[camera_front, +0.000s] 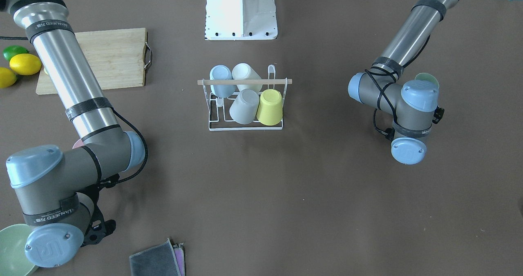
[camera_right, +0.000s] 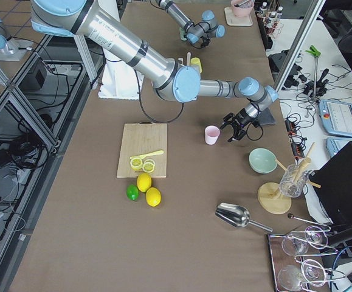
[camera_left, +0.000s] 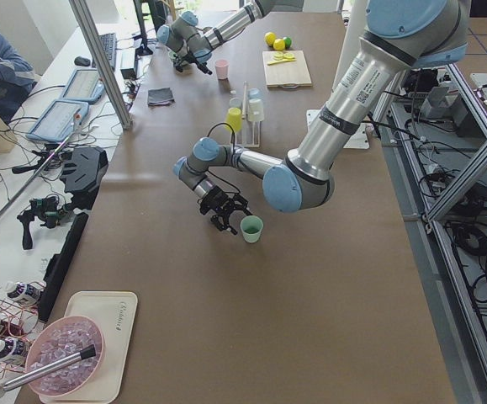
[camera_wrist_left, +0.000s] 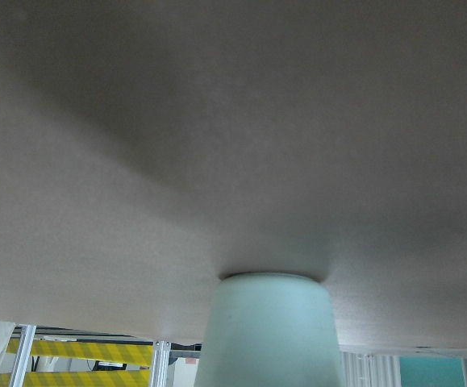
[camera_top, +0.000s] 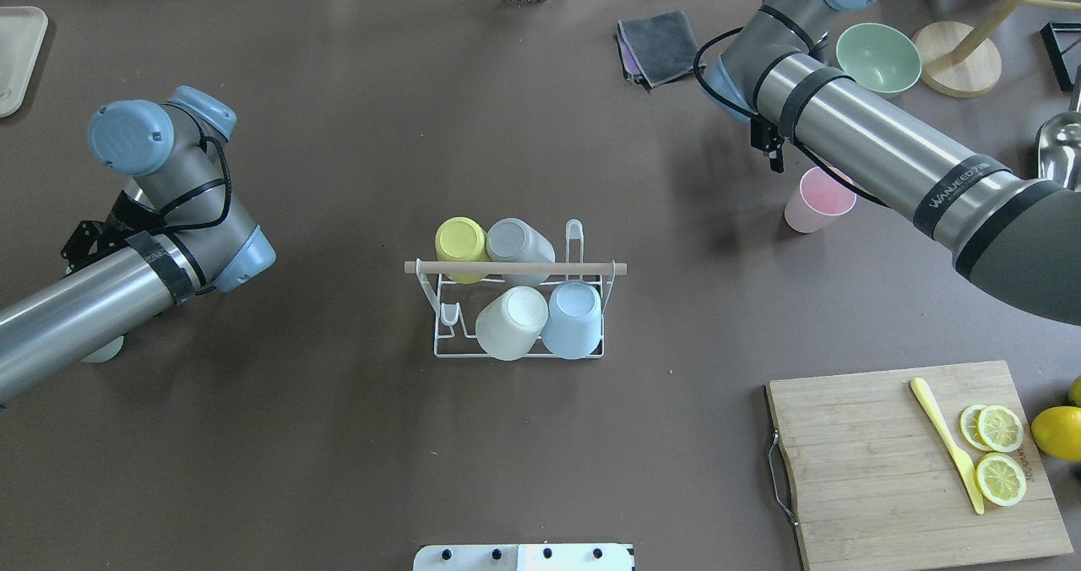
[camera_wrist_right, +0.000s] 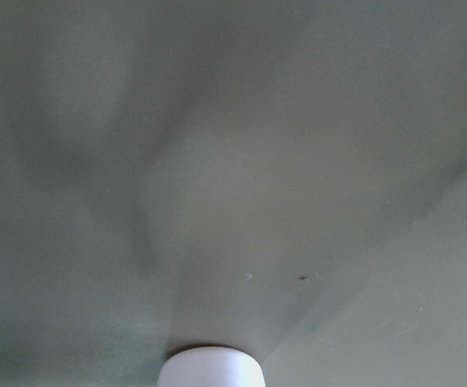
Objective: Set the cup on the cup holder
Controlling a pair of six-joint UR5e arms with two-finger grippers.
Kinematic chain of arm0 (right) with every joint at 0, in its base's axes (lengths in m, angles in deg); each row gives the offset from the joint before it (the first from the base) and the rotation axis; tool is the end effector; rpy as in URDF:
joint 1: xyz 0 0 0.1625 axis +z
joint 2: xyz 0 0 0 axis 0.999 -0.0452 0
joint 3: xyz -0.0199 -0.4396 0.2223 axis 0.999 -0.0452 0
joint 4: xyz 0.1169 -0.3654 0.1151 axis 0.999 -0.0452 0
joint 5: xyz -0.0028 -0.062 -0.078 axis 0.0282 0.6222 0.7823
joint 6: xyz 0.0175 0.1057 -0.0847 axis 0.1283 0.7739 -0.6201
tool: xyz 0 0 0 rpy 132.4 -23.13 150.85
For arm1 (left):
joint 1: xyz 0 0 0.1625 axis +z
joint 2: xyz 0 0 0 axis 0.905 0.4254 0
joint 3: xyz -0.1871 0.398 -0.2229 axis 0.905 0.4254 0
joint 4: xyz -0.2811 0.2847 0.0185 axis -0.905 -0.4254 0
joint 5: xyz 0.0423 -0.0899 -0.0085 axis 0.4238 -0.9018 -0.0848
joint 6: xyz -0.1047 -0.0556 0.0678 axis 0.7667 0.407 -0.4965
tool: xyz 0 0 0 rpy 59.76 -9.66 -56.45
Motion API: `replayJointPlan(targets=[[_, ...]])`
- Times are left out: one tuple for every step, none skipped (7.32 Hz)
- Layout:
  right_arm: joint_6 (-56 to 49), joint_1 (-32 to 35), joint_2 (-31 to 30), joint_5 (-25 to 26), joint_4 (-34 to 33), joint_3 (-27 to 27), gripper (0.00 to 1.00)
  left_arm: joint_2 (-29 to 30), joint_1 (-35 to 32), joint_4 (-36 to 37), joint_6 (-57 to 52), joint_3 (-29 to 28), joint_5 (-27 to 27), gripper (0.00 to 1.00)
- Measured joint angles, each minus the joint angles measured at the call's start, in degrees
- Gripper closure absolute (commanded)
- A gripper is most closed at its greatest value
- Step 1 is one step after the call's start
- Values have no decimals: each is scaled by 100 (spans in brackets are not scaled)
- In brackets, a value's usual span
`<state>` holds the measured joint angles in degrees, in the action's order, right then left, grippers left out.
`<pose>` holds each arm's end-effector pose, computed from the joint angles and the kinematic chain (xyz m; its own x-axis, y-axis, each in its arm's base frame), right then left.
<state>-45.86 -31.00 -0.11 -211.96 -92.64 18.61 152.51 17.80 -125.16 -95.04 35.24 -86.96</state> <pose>-0.4378 -0.7505 0.5193 0.6733 -0.3947 0.6252 0.6590 0.7037 -0.2654 0.3911 -0.5248 0.6513 0.6109 0.5597 -0.5600 -0.7878 0.3598 -0.4999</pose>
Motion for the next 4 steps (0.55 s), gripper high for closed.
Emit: replayJointPlan(targets=[[-12,-48,55,-10,2,-109,0,-36,27,12,-1,11,12,2],[-14,-93,92,-19,3,-210,0,-80,56,20,-1,27,62,2],[-15,-136,110,-26,2,-287,0,-119,90,26,0,44,135,2],[-22,-177,119,-27,-2,-353,0,-153,123,29,2,51,176,2]])
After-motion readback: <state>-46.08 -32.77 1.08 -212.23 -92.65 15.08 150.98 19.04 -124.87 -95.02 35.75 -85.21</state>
